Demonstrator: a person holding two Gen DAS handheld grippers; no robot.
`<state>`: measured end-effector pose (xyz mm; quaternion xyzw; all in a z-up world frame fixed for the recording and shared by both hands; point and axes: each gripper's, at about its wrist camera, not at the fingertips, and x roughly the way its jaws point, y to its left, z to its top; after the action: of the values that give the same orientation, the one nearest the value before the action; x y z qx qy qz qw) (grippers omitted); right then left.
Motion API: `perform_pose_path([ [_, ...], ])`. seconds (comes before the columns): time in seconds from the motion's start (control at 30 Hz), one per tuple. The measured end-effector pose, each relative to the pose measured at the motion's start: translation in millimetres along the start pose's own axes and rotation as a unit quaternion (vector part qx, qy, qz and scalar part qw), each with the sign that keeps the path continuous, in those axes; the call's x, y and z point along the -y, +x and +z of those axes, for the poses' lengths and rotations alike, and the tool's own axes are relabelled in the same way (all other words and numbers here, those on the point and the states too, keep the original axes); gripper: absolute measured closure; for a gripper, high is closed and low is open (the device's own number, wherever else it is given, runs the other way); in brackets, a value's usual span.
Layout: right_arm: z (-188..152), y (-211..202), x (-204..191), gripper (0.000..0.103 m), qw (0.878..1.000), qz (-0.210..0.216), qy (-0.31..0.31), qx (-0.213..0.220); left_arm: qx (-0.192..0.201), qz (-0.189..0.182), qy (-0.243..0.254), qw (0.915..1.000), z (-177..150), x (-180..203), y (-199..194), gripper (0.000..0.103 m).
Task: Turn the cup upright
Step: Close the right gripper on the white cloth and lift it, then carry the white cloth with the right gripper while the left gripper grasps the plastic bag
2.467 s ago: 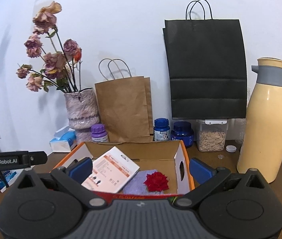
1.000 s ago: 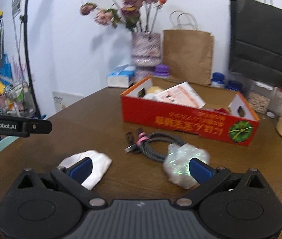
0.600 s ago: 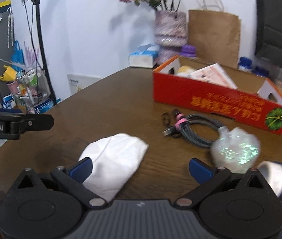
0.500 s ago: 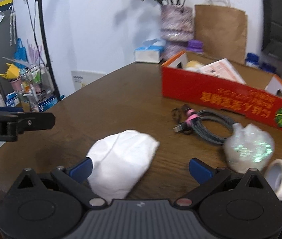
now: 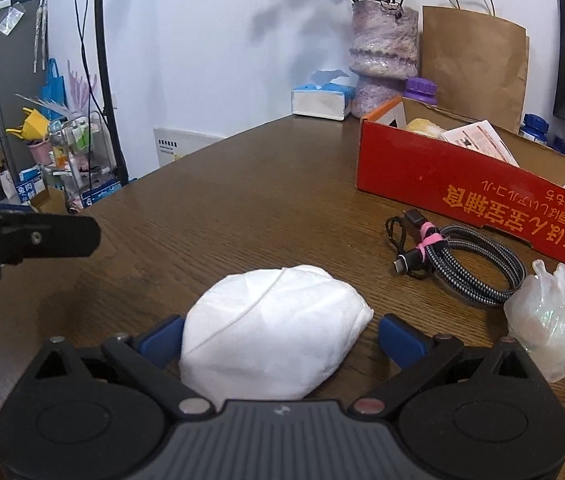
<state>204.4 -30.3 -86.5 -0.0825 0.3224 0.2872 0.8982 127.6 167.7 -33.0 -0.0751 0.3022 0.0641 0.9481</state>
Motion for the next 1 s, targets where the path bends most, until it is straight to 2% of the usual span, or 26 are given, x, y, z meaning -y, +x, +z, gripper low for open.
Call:
perform_pose_path([
  [0.07, -0.7, -3.4, -1.5, 0.019, 1.0, 0.006, -0.005, 0.007, 0.0, 0.0, 0.001, 1.0, -0.2, 1.2, -0.2, 0.0],
  [0.2, -1.9, -8.1, -4.0, 0.029, 1.0, 0.014, -0.012, 0.015, 0.001, 0.001, 0.0, 1.0, -0.2, 2.2, -1.0, 0.0],
  [0.27, -2.7, -10.3, -4.5, 0.038, 1.0, 0.017, -0.014, 0.019, 0.002, 0.003, 0.0, 1.0, -0.4, 2.9, -2.6, 0.0],
  [0.47, -5.2, -16.3, -2.1, 0.049, 0.999, 0.025, -0.011, 0.028, 0.006, 0.004, -0.003, 1.0, 0.8, 5.6, -7.3, 0.0],
  [0.73, -9.7, -33.6, 2.2, 0.058, 0.998, 0.017, -0.013, 0.066, 0.009, 0.003, -0.001, 1.0, 2.7, 12.2, -12.0, 0.0],
  [0.83, -10.5, -41.7, 8.2, 0.066, 0.997, 0.017, -0.006, 0.081, 0.011, 0.001, 0.001, 0.9999, 3.9, 18.3, -15.1, 0.0],
  [1.0, -12.3, -55.4, 23.8, 0.067, 0.994, 0.007, 0.009, 0.105, 0.014, -0.002, 0.007, 0.9999, 6.4, 31.0, -16.7, 0.0],
])
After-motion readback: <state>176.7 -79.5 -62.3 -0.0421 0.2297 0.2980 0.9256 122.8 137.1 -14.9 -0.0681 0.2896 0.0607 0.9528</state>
